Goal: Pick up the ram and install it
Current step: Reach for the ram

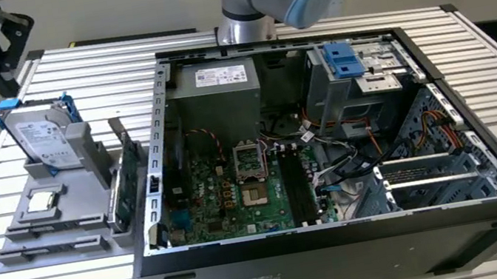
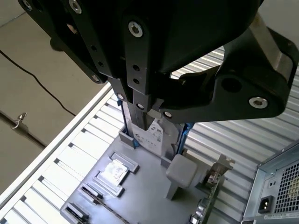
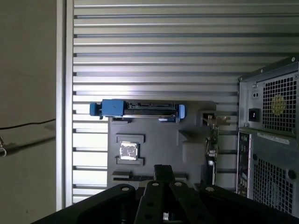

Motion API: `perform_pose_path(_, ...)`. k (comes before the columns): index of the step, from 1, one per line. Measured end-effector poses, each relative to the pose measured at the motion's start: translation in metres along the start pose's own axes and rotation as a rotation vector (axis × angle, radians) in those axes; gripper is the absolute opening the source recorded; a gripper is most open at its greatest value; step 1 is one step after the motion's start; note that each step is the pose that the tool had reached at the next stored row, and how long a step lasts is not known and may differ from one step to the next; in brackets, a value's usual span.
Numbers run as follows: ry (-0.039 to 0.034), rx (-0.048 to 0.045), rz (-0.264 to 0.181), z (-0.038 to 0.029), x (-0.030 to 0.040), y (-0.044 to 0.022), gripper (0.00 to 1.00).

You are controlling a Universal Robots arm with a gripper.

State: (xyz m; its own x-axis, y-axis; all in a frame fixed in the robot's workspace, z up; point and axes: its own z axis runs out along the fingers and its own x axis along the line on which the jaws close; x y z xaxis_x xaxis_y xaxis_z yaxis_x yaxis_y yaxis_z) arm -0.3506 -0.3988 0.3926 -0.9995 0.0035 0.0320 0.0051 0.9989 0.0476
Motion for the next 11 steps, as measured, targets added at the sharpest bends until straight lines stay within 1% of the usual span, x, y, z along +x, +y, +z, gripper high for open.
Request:
perform_pose_path(2, 0.0000, 0.0000, -0.001, 0.0001, 0.0014, 0.0000, 0.00)
perform_pose_path(8, 0.0001, 0.0000, -0.001, 0.0001, 0.0018, -0.0001, 0.00)
perform_pose_path(11, 0.0001, 0.0000, -0.001, 0.0000, 0.0020, -0.0019, 0.00)
